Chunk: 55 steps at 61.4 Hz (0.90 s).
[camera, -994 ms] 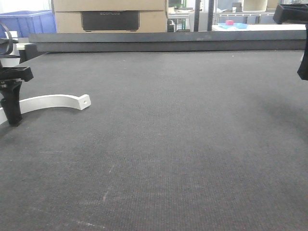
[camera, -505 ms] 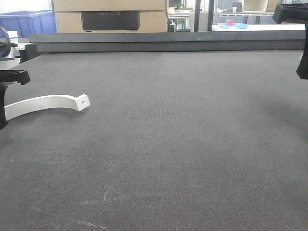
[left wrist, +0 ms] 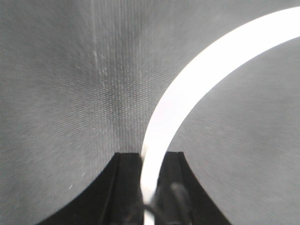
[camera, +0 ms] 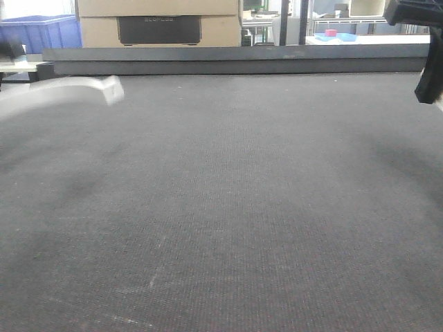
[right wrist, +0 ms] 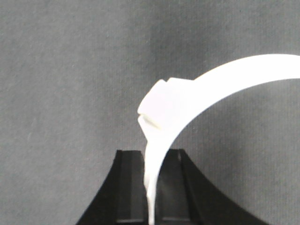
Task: Grab PVC pipe and place in blue bin
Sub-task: 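Lift both held white arcs up off the table, then drive the base away from the table holding both arcs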
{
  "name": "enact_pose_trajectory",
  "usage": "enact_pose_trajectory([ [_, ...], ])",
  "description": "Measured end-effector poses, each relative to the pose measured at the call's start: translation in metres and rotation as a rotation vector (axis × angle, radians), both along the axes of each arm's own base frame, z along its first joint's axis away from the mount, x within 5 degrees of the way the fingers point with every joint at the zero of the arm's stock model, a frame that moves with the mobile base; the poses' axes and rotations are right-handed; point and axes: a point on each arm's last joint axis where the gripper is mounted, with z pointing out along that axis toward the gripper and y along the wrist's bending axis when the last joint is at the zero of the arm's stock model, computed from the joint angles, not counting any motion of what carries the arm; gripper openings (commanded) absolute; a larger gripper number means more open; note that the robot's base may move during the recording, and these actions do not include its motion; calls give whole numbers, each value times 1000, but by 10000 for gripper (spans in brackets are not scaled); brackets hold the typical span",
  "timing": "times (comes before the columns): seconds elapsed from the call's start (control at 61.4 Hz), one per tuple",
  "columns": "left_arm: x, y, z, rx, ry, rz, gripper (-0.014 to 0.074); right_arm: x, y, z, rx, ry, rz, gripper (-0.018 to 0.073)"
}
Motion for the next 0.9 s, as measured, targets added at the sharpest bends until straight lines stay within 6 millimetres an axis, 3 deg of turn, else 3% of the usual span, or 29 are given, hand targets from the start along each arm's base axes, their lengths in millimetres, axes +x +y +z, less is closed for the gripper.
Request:
enact_pose_trajectory([
  [0.114, -14, 0, 27, 0, -78, 0, -111, -6, -1, 9, 7, -28, 0, -168],
  [0.277, -38, 0, 60, -1, -205, 2, -111, -22, -5, 39, 12, -150, -1, -168],
  [0.505, -78, 1, 88, -7, -462, 13, -111, -51, -16, 82, -29, -377, -1, -168],
  [0.635, -101, 1, 87, -10, -597, 23, -111, -70, -22, 88, -55, -459, -1, -168],
  [0.896, -151, 2, 69, -15, -814, 42, -111, -115, -31, 72, -21, -685, -21, -168],
])
